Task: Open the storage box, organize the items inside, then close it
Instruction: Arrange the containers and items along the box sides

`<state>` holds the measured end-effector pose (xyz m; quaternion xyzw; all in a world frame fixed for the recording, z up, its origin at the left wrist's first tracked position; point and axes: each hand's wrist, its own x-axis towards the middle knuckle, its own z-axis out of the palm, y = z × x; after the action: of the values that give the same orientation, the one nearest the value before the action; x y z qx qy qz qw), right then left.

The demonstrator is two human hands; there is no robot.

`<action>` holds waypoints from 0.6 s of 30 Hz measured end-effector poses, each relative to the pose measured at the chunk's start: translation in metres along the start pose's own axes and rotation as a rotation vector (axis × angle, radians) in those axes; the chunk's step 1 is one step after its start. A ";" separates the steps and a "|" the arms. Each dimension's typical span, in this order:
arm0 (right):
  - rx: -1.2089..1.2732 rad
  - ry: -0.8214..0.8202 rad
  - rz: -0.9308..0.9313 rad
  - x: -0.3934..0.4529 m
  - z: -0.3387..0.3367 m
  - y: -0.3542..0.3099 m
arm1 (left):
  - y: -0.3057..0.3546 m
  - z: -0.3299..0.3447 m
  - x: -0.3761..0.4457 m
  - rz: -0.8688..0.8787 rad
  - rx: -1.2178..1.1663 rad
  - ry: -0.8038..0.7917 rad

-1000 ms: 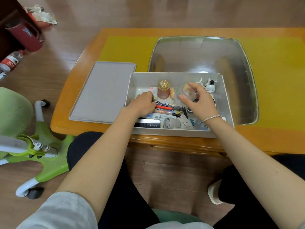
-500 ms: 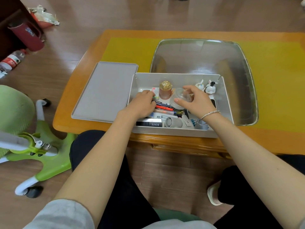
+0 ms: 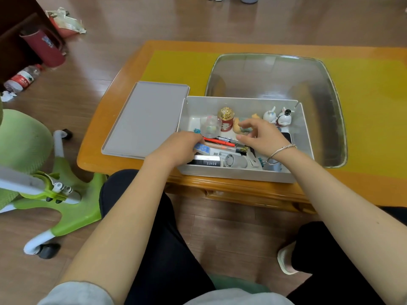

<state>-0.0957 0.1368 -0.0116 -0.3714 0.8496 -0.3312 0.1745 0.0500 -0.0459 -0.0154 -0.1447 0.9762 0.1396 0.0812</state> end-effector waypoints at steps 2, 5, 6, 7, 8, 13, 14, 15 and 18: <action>-0.021 -0.018 0.022 -0.004 -0.003 0.006 | 0.000 0.002 0.003 0.000 0.044 0.025; -0.069 -0.036 0.022 -0.008 -0.008 0.013 | 0.000 0.002 0.002 -0.010 -0.065 0.146; -0.091 -0.053 0.022 -0.007 -0.008 0.014 | -0.001 0.001 0.001 -0.010 -0.114 0.212; -0.125 -0.087 0.023 -0.006 -0.008 0.014 | -0.002 -0.001 0.000 -0.014 -0.151 0.277; -0.170 -0.138 0.028 -0.005 -0.006 0.014 | -0.003 -0.002 -0.002 -0.024 -0.174 0.329; -0.332 -0.363 0.136 0.011 0.012 0.003 | 0.001 -0.004 -0.008 -0.064 -0.192 0.412; -0.353 -0.389 0.170 0.014 0.015 0.000 | 0.002 -0.003 -0.009 -0.070 -0.194 0.426; -0.377 -0.413 0.204 0.018 0.017 -0.003 | 0.002 -0.003 -0.010 -0.081 -0.199 0.440; -0.377 -0.448 0.269 0.024 0.021 -0.009 | -0.001 -0.004 -0.011 -0.112 -0.226 0.474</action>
<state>-0.0958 0.1054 -0.0218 -0.3453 0.8779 -0.0520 0.3277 0.0602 -0.0456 -0.0094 -0.2351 0.9367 0.2051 -0.1586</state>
